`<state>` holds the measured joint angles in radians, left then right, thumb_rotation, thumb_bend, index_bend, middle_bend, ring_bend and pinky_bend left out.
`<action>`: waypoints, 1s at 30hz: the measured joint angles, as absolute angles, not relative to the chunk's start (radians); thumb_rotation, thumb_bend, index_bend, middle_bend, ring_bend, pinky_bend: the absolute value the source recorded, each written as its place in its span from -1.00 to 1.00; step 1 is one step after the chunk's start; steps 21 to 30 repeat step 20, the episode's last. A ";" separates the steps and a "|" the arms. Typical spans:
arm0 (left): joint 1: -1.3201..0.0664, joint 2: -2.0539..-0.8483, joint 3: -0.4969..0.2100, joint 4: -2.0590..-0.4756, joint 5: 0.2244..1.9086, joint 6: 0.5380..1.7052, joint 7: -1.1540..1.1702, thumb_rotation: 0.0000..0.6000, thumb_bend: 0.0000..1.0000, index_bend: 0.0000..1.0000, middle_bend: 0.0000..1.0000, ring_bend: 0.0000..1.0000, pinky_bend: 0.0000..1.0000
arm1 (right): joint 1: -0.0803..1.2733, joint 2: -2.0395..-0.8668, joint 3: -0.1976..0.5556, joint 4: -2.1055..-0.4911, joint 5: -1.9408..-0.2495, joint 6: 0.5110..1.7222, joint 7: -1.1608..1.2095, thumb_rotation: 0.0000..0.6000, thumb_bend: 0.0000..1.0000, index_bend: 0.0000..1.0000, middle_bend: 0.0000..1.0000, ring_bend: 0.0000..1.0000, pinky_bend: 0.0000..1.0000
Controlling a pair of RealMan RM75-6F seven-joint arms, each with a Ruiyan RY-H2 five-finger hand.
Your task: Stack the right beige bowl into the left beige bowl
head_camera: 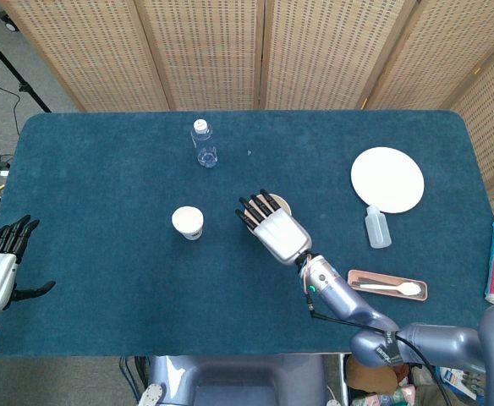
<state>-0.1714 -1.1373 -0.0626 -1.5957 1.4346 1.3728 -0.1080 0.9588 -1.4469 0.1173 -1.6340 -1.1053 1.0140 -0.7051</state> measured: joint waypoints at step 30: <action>-0.149 -1.150 -0.049 -1.599 1.472 1.433 -0.034 1.00 -1.00 -1.00 -1.00 -1.00 -1.00 | 0.446 -1.271 -0.025 -1.339 -1.350 1.495 -0.140 1.00 -1.00 -1.00 -1.00 -1.00 -1.00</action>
